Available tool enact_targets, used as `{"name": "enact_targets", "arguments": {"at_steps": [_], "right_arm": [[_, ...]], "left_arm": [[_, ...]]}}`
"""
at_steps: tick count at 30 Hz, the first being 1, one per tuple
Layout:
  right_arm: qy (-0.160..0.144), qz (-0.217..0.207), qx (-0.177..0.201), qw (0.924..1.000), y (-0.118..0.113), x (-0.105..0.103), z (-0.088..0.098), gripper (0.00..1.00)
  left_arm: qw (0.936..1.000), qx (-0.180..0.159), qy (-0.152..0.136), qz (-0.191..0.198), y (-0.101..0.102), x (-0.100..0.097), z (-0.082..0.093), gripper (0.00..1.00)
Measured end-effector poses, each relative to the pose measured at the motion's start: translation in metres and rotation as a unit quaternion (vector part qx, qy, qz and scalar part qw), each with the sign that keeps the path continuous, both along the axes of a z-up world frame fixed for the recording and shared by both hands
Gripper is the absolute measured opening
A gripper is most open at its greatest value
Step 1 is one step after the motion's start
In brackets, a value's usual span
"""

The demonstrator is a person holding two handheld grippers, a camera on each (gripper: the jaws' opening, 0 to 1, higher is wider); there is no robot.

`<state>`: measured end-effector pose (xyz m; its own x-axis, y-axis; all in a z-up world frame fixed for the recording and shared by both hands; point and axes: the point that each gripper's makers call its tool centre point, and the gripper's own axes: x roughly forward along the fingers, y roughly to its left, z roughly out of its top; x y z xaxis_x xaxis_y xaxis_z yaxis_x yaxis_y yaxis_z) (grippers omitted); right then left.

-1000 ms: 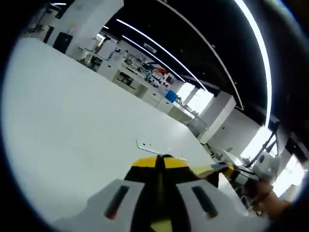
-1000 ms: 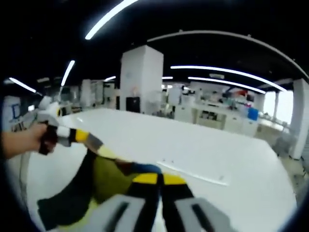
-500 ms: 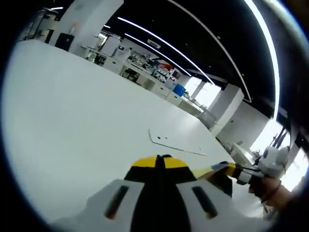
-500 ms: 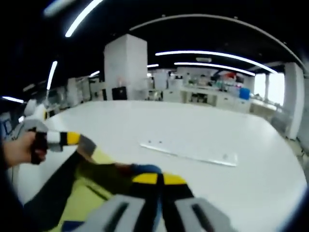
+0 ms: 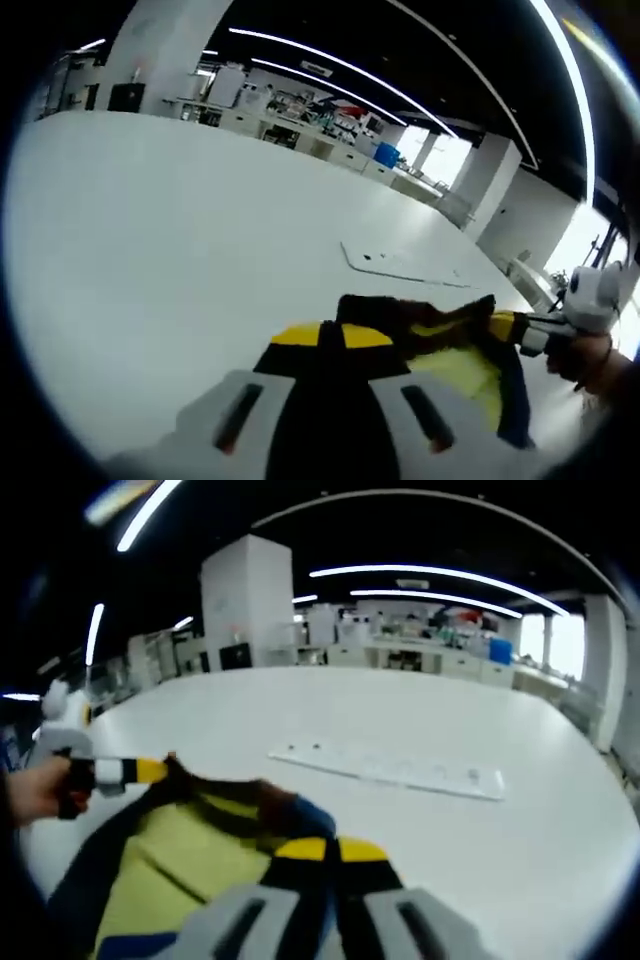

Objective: Fold the garment on the visible template until the final outline fits inside the template.

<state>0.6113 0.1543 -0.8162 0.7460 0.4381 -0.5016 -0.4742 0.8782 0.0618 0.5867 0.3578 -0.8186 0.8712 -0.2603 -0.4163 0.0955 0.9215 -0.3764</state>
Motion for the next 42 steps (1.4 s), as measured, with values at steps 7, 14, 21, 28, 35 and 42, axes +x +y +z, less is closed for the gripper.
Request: {"name": "enact_targets", "arguments": {"at_steps": [7, 14, 21, 28, 35, 42], "right_arm": [[0.002, -0.006, 0.023, 0.9997, 0.004, -0.006, 0.012, 0.16], [0.025, 0.015, 0.048, 0.9984, 0.015, -0.024, 0.022, 0.43], [0.037, 0.044, 0.058, 0.9967, 0.024, -0.047, 0.036, 0.67], [0.047, 0.076, 0.066, 0.9938, 0.025, -0.071, 0.046, 0.82], [0.076, 0.103, 0.110, 0.9856, 0.025, -0.112, 0.054, 0.86], [0.085, 0.111, 0.106, 0.9845, 0.011, -0.141, 0.053, 0.86]], "left_arm": [[0.9991, 0.030, -0.021, -0.023, 0.003, -0.002, 0.010, 0.32], [0.9954, 0.062, -0.038, -0.063, 0.001, -0.020, 0.027, 0.60], [0.9908, 0.079, -0.039, -0.103, -0.001, -0.042, 0.038, 0.77], [0.9881, 0.080, -0.044, -0.124, 0.003, -0.061, 0.050, 0.85], [0.9834, 0.084, -0.052, -0.152, 0.002, -0.097, 0.062, 0.94], [0.9773, 0.098, -0.053, -0.180, 0.000, -0.131, 0.068, 0.97]]}}
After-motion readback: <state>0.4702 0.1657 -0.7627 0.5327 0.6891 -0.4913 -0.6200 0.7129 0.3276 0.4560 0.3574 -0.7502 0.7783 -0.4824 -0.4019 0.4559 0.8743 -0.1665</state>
